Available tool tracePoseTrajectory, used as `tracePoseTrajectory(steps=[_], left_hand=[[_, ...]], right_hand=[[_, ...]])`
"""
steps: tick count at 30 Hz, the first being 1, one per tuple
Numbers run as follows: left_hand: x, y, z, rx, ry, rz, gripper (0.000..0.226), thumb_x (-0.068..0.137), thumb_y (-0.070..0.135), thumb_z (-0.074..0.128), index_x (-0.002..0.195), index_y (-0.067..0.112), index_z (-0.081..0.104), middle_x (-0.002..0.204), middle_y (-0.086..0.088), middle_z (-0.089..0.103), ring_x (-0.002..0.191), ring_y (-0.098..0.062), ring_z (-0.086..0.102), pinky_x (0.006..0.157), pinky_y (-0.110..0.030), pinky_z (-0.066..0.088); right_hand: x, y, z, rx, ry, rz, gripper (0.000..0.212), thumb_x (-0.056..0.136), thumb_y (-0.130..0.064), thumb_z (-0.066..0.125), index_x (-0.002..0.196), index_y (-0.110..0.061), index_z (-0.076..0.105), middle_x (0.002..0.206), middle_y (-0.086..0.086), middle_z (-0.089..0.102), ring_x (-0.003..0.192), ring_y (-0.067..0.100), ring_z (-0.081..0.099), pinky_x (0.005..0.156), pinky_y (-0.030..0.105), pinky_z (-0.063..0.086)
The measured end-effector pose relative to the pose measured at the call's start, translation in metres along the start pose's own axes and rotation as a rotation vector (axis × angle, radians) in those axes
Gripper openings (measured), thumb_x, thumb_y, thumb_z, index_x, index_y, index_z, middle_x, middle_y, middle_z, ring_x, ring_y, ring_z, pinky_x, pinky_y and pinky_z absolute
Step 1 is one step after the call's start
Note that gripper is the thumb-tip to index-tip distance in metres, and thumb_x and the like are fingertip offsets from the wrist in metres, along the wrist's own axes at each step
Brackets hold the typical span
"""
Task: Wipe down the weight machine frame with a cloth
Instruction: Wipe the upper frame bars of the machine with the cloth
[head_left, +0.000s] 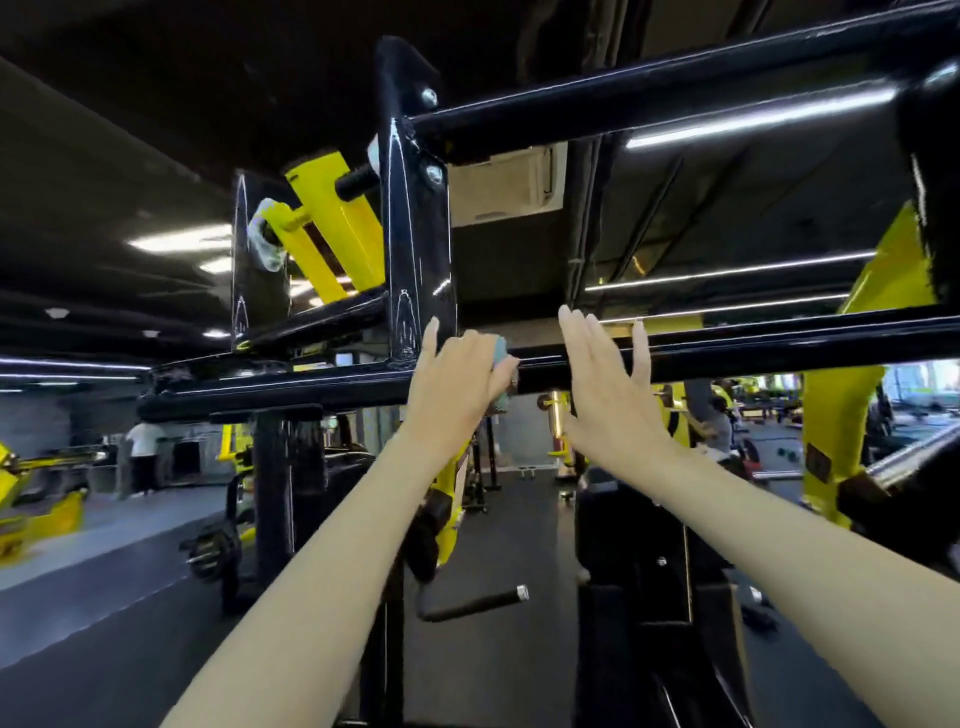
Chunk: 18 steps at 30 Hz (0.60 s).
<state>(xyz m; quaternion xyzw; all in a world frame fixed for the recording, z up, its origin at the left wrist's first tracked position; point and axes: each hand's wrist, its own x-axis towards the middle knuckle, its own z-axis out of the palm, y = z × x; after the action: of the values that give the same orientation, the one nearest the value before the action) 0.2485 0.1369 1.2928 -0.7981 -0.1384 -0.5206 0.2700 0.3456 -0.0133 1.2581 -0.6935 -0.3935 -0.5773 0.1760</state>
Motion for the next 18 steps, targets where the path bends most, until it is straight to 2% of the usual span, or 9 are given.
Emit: tracePoseTrajectory(steps=[2,4,6,8,11,15,18], left_hand=[[-0.01,-0.016,0.006,-0.04,0.034,0.045,0.06,0.09,0.056,0.024,0.12,0.013,0.054,0.105,-0.001,0.061,0.098,-0.02,0.059,0.115,-0.041,0.007],[-0.019,-0.027,0.009,-0.013,0.071,0.172,0.075,0.083,0.061,0.04,0.132,0.005,0.044,0.121,-0.009,0.057,0.112,-0.026,0.054,0.114,-0.042,0.006],[-0.024,-0.034,0.012,0.122,0.066,0.342,0.096,0.073,0.057,0.065,0.138,-0.007,0.033,0.131,-0.021,0.05,0.119,-0.035,0.05,0.113,-0.048,0.018],[-0.025,-0.035,0.011,0.218,0.028,0.42,0.104,0.068,0.042,0.078,0.139,-0.011,0.024,0.135,-0.029,0.044,0.121,-0.042,0.046,0.107,-0.053,0.03],[-0.014,-0.015,0.008,0.168,0.023,0.372,0.097,0.072,0.032,0.079,0.14,-0.009,0.023,0.132,-0.029,0.045,0.116,-0.043,0.049,0.103,-0.054,0.035],[0.016,0.053,0.008,0.119,0.061,0.458,0.083,0.077,0.032,0.074,0.137,-0.005,0.03,0.124,-0.02,0.05,0.109,-0.035,0.052,0.093,-0.047,0.046],[0.037,0.108,0.012,0.135,0.116,0.497,0.075,0.083,0.024,0.068,0.138,-0.007,0.027,0.127,-0.021,0.047,0.109,-0.034,0.051,0.09,-0.043,0.046]], right_hand=[[-0.008,-0.003,0.006,-0.017,0.066,-0.018,0.097,0.067,-0.009,0.067,0.15,0.0,0.019,0.154,0.016,0.03,0.144,0.029,0.027,0.116,0.05,0.0],[-0.02,0.002,0.009,-0.012,0.09,-0.031,0.09,0.07,-0.007,0.055,0.15,-0.001,0.015,0.155,0.016,0.027,0.145,0.027,0.024,0.116,0.049,0.003],[-0.029,0.014,0.011,-0.008,0.087,-0.03,0.087,0.071,-0.003,0.048,0.151,-0.002,0.014,0.157,0.015,0.024,0.147,0.025,0.02,0.117,0.048,0.004],[-0.034,0.03,0.011,-0.024,0.067,-0.031,0.088,0.072,-0.001,0.051,0.152,-0.003,0.014,0.157,0.015,0.022,0.147,0.025,0.018,0.118,0.047,0.004],[-0.035,0.055,0.004,-0.004,0.05,-0.001,0.093,0.069,-0.001,0.056,0.151,-0.004,0.013,0.157,0.015,0.021,0.147,0.026,0.017,0.118,0.045,0.002],[-0.04,0.084,-0.006,0.02,0.039,0.056,0.094,0.068,0.0,0.058,0.151,-0.004,0.015,0.157,0.014,0.023,0.147,0.025,0.017,0.118,0.044,0.002],[-0.05,0.108,-0.011,0.018,0.052,0.072,0.092,0.069,-0.001,0.057,0.151,-0.004,0.017,0.156,0.014,0.025,0.147,0.025,0.019,0.119,0.044,0.005]])
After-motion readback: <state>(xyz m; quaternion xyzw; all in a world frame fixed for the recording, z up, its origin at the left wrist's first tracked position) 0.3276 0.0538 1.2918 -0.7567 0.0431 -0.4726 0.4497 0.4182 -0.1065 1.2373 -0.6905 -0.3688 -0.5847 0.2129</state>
